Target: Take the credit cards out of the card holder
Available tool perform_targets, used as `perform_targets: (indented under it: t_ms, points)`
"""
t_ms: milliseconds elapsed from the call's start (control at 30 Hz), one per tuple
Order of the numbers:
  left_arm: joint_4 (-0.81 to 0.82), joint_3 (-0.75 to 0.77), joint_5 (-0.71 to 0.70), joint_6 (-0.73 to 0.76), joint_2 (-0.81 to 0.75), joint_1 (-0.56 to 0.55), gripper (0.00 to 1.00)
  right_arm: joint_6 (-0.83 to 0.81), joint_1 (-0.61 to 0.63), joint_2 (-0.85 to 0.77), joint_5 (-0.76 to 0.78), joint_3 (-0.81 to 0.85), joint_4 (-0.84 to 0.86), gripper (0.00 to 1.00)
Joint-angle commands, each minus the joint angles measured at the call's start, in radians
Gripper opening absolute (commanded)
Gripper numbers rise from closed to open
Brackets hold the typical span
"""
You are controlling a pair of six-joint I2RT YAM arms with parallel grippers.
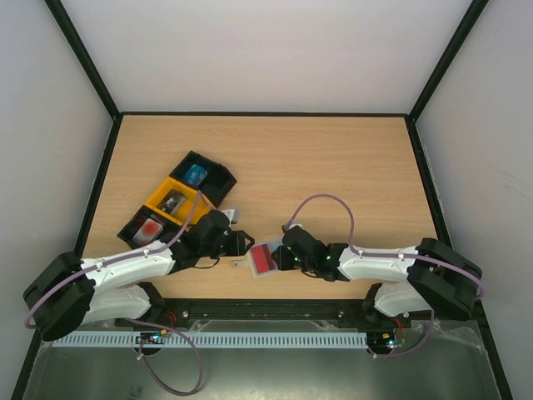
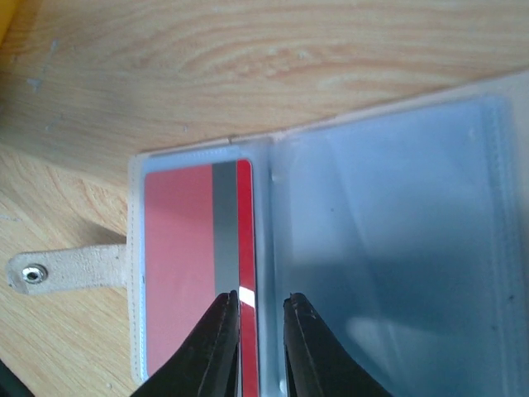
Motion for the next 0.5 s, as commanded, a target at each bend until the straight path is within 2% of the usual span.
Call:
perform_targets:
  t_ms: [0, 300, 467]
  points:
    - [0.044, 0.001, 0.033, -0.018, -0.008, 0.006, 0.37, 0.033, -0.001, 0.023, -0.052, -0.035, 0.102, 0.16]
    - [0.256, -0.064, 0.171, -0.036, 0.138, 0.004, 0.23, 0.027, -0.001, 0.043, -0.045, -0.053, 0.121, 0.17]
    - [0.268, -0.059, 0.171, -0.026, 0.212, 0.002, 0.18, 0.012, -0.001, 0.068, -0.039, -0.060, 0.137, 0.17]
